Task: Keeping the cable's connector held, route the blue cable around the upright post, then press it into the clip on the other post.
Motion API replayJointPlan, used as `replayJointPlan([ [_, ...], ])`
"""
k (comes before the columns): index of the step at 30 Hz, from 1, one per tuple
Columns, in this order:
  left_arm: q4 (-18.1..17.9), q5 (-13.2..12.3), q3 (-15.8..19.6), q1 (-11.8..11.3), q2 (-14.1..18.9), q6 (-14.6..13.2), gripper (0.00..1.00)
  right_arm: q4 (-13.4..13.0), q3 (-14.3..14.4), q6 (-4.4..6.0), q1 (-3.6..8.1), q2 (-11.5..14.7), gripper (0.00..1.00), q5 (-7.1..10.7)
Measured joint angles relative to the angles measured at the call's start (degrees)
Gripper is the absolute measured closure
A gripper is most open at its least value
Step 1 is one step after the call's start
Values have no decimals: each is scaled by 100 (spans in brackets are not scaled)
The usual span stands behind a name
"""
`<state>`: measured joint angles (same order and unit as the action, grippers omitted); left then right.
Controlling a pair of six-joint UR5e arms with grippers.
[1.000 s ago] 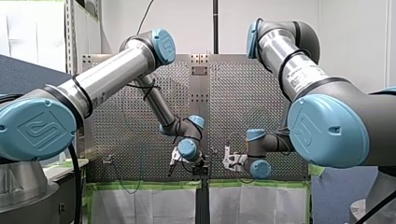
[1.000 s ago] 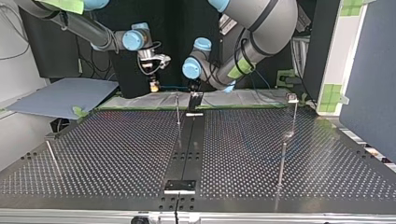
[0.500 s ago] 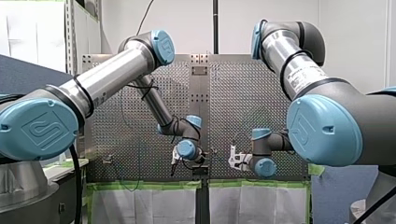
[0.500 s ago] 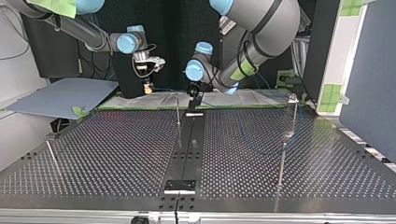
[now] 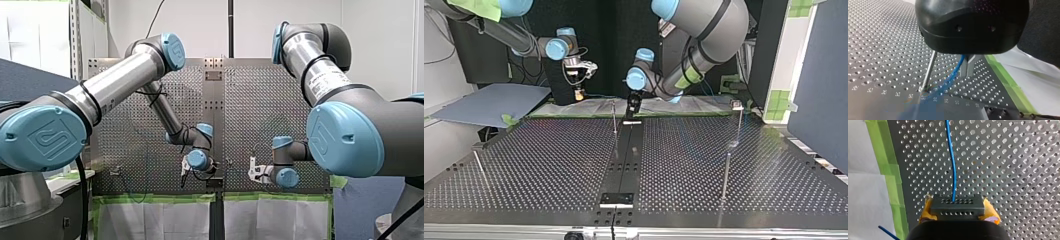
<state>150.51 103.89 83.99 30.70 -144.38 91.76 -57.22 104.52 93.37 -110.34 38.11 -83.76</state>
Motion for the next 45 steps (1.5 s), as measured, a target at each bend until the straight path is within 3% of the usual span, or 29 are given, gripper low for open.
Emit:
replayJointPlan([
  [7, -63, -241, -4, -44, 1, 158, 100, 95, -46, -30, 42, 0, 100, -1],
  [13, 6, -470, -4, -52, -1, 117, 100, 248, -66, -127, 77, 0, 100, -8],
  [25, 28, -1010, -5, -54, 2, 197, 100, 338, -165, -47, 201, 5, 100, -7],
  [41, 40, -1289, -6, -78, 40, 233, 100, 548, -369, -45, 219, 8, 100, -9],
  [45, 136, -1423, -6, -93, 62, 126, 100, 596, -371, -76, 218, 8, 100, -9],
])
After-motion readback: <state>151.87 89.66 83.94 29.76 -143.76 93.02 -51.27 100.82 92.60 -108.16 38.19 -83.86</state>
